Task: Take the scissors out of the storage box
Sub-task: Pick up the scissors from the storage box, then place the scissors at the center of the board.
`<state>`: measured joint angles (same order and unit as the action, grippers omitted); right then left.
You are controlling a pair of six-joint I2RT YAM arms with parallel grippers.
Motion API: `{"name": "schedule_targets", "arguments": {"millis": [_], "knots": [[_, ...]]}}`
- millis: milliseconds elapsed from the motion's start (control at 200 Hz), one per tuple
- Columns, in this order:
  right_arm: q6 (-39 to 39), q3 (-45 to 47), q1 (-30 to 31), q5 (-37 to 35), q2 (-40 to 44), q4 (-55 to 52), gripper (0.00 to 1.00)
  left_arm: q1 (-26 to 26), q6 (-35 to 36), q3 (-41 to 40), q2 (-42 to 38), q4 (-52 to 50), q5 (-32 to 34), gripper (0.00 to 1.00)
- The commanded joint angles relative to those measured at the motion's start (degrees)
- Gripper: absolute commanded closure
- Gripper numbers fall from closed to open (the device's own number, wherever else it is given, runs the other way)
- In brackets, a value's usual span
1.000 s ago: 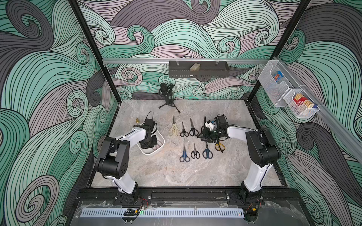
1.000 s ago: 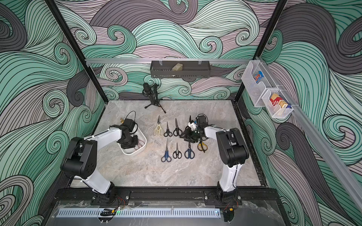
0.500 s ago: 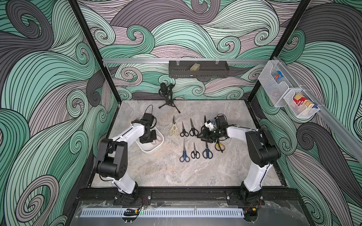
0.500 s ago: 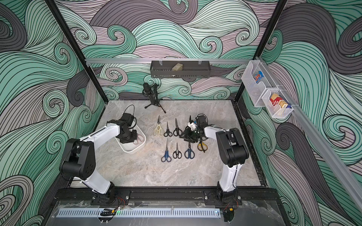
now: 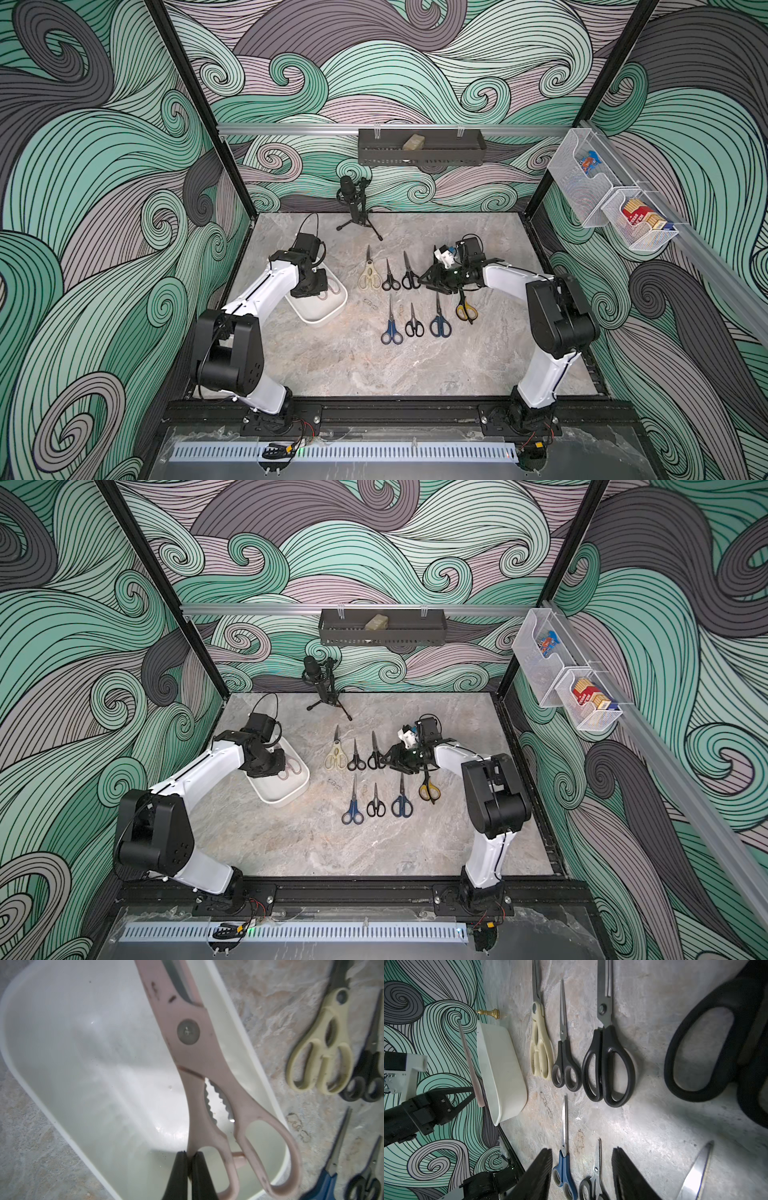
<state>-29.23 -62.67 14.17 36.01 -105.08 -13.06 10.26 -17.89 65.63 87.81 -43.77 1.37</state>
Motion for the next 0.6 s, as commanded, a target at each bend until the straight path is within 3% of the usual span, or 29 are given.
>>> {"name": "schedule_targets", "arguments": {"millis": [0,330,595], "knots": [[1.9,-0.7,0.3,-1.4,1.2,-0.2,0.5,2.5,3.2,1.7,-2.2,-0.9,-4.2,1.0],[4.1,-0.5,-0.3,-0.7,0.7,-0.2,0.49,20.8,7.2,-1.4,-4.7,0.8,-5.1,1.0],[5.3,1.9,-0.9,0.4,1.1,-0.2,0.49,27.1,5.7,-8.9,-5.8,3.0,-6.2,1.0]]}}
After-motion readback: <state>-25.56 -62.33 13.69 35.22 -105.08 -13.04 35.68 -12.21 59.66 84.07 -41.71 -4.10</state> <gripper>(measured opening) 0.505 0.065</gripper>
